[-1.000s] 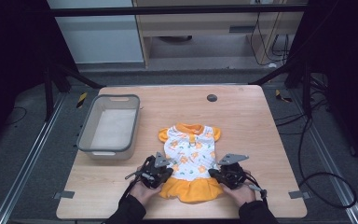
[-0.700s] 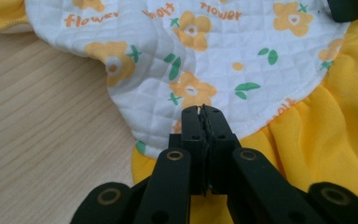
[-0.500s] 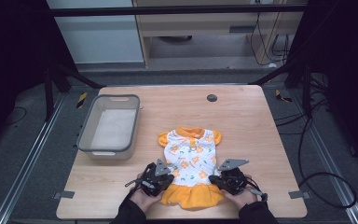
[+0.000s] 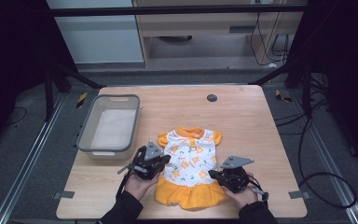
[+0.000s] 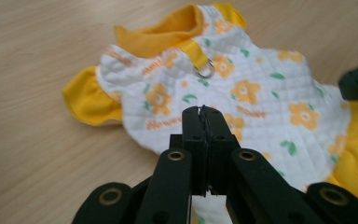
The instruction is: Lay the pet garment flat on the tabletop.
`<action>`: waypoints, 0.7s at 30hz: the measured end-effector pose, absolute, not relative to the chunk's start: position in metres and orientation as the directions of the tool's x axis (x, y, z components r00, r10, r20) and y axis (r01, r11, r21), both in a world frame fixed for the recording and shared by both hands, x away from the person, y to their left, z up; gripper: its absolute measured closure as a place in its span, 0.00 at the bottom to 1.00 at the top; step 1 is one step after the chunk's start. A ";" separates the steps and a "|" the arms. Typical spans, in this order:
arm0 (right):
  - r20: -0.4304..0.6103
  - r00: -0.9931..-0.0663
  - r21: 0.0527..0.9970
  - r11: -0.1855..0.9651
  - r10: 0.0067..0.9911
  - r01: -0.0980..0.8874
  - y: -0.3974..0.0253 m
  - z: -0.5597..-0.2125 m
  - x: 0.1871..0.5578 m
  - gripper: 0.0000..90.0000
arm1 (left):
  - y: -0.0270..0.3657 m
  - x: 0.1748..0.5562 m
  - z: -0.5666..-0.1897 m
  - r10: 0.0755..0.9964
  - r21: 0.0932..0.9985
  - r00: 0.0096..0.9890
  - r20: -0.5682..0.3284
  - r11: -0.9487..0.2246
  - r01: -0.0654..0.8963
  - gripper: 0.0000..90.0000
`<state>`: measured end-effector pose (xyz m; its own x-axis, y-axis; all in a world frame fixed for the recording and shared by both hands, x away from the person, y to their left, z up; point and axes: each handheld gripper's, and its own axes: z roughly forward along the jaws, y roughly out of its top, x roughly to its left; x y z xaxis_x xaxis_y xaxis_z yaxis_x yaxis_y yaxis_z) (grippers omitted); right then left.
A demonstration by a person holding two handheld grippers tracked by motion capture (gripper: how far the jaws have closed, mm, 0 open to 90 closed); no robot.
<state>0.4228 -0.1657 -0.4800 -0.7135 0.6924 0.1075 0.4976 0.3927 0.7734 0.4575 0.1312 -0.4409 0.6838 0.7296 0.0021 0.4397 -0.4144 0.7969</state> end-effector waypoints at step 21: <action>0.080 -0.729 0.725 0.463 0.680 0.510 -0.144 -0.496 0.424 1.00 | 0.097 0.552 -0.475 0.816 0.755 0.576 0.051 -0.409 0.512 1.00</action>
<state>0.4237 -0.1445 -0.4956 -0.7293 0.6795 0.0796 0.5101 0.4625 0.7252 0.5519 0.0971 -0.4750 0.5764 0.8156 0.0506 0.5124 -0.4090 0.7551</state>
